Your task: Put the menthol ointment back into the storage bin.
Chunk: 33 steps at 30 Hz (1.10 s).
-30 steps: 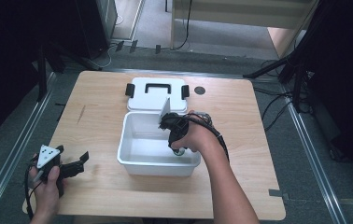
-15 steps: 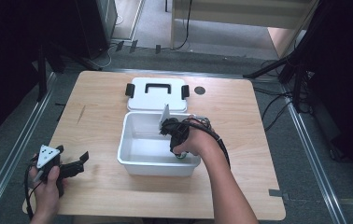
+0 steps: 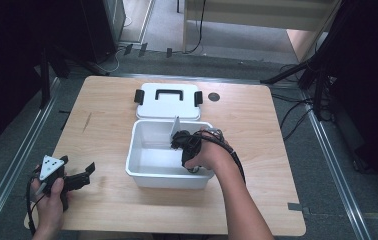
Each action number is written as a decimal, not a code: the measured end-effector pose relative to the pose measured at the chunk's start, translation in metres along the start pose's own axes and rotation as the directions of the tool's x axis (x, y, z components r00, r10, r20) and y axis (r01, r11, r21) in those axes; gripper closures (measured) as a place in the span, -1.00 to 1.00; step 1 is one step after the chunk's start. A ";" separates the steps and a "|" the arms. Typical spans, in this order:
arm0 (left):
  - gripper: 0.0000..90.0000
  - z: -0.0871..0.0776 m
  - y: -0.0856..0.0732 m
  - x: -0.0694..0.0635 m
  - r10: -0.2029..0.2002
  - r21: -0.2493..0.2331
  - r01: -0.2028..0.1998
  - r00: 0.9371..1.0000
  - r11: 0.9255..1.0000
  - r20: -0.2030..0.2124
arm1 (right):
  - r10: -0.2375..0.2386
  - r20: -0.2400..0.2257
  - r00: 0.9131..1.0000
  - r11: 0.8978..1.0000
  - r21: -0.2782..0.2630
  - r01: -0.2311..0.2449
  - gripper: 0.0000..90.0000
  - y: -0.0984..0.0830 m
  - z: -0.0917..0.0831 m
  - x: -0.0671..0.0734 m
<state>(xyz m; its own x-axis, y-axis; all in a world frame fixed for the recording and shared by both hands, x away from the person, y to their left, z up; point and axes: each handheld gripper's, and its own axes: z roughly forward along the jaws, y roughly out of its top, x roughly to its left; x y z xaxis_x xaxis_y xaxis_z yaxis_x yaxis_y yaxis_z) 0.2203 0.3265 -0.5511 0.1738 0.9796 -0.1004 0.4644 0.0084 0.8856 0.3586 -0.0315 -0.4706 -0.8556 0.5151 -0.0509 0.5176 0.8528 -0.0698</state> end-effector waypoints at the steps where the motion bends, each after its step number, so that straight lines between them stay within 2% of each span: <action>1: -0.97 0.000 0.000 0.000 0.000 0.000 0.000 1.000 1.000 0.000 | 0.000 0.000 1.000 1.000 0.000 0.000 0.07 0.000 0.000 0.000; 5: -0.97 0.000 0.000 0.000 0.001 0.001 -0.001 1.000 1.000 0.000 | -0.004 -0.002 1.000 1.000 -0.007 0.004 -0.02 -0.001 -0.002 0.002; 6: -0.97 0.000 0.000 0.000 0.001 0.001 -0.001 1.000 1.000 0.001 | -0.008 -0.006 1.000 1.000 -0.018 0.007 -0.12 -0.002 -0.005 0.002; 7: -0.97 0.000 0.000 0.000 0.001 0.001 -0.001 1.000 1.000 0.001 | -0.008 -0.006 1.000 1.000 -0.018 0.007 -0.12 -0.002 -0.005 0.002; 9: -0.97 0.000 0.000 0.000 0.001 0.001 -0.001 1.000 1.000 0.001 | -0.018 -0.014 1.000 0.999 -0.036 0.018 -0.25 -0.004 -0.011 0.004; 11: -0.97 0.000 0.000 0.000 0.002 0.001 -0.002 1.000 1.000 0.000 | -0.020 -0.012 1.000 0.999 -0.040 0.020 -0.27 -0.005 -0.014 0.004; 15: -0.97 0.000 0.000 0.000 0.001 0.001 -0.001 1.000 1.000 0.000 | -0.010 -0.001 1.000 0.998 -0.054 0.010 -0.42 -0.010 -0.024 0.005; 19: -0.97 0.000 0.000 0.000 0.002 0.003 -0.002 1.000 1.000 -0.001 | 0.022 0.013 1.000 0.998 -0.063 -0.021 -0.62 -0.018 -0.038 0.001; 20: -0.97 0.000 0.000 0.000 0.002 0.003 -0.002 1.000 1.000 -0.001 | 0.022 0.013 1.000 0.998 -0.063 -0.021 -0.62 -0.018 -0.038 0.001; 24: -0.97 0.000 0.000 0.000 0.004 0.002 -0.004 1.000 1.000 -0.002 | 0.069 -0.004 0.998 0.992 -0.108 -0.069 -0.69 -0.027 -0.059 0.001; 27: -0.97 0.000 0.000 0.000 0.005 0.004 -0.005 1.000 1.000 -0.001 | 0.082 0.005 0.997 0.990 -0.114 -0.081 -0.69 -0.029 -0.068 0.002; 28: -0.97 0.000 0.000 0.000 0.004 0.004 -0.004 1.000 1.000 -0.001 | 0.077 0.032 0.996 0.991 -0.110 -0.074 -0.70 -0.032 -0.077 0.003; 29: -0.97 0.000 0.000 0.000 0.004 0.004 -0.004 1.000 1.000 -0.001 | 0.077 0.032 0.996 0.991 -0.110 -0.074 -0.70 -0.032 -0.077 0.003; 33: -0.97 0.000 0.000 0.000 0.004 0.004 -0.004 1.000 1.000 0.000 | 0.094 0.039 0.995 0.988 -0.130 -0.088 -0.73 -0.039 -0.096 0.003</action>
<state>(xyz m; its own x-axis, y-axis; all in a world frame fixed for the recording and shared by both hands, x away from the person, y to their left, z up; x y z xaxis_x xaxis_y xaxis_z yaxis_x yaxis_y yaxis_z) 0.2206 0.3264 -0.5509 0.1755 0.9797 -0.0972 0.4673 0.0040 0.8841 0.3352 -0.0547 -0.3726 -0.8024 0.5890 -0.0960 0.5855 0.8081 0.0647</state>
